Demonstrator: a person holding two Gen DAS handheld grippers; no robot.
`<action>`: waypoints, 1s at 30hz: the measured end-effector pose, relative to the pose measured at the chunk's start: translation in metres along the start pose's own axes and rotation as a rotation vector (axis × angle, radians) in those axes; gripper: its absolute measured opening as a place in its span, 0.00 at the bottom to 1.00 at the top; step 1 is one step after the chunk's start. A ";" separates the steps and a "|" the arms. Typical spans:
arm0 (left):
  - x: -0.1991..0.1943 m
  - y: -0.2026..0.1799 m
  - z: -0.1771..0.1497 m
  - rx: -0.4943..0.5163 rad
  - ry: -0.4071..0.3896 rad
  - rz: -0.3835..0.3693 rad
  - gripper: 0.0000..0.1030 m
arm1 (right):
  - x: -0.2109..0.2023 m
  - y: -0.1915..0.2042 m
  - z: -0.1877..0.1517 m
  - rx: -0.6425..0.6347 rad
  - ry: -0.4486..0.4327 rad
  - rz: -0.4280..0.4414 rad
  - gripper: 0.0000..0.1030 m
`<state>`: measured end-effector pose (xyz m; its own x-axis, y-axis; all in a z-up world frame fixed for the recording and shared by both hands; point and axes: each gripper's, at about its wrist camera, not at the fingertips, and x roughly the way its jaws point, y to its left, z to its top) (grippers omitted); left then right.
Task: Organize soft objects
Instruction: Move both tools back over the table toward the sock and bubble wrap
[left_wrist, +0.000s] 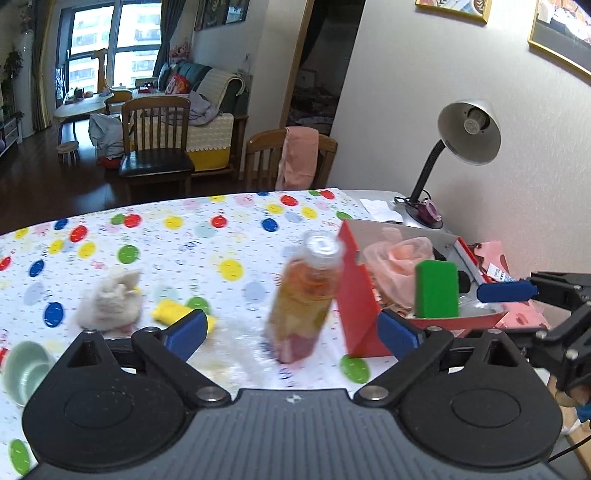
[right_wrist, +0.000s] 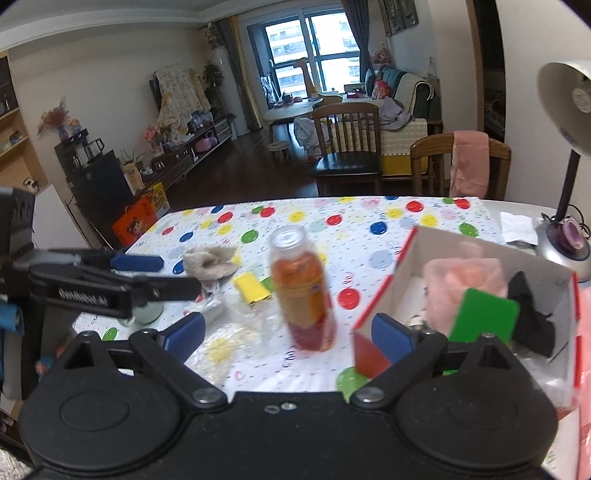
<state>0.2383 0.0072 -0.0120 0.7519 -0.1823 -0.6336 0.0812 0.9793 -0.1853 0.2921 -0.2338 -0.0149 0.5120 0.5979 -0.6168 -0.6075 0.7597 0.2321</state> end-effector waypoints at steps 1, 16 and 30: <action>-0.003 0.008 0.000 0.000 0.000 0.004 0.96 | 0.004 0.007 -0.002 -0.001 0.004 0.000 0.94; -0.001 0.118 0.005 -0.058 0.033 0.002 1.00 | 0.076 0.091 -0.026 -0.037 0.080 -0.040 0.94; 0.072 0.159 0.010 -0.012 0.127 0.070 1.00 | 0.173 0.119 -0.033 -0.208 0.149 -0.068 0.95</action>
<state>0.3119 0.1505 -0.0800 0.6667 -0.1242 -0.7349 0.0232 0.9890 -0.1461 0.2878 -0.0486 -0.1187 0.4701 0.4916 -0.7330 -0.6943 0.7188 0.0367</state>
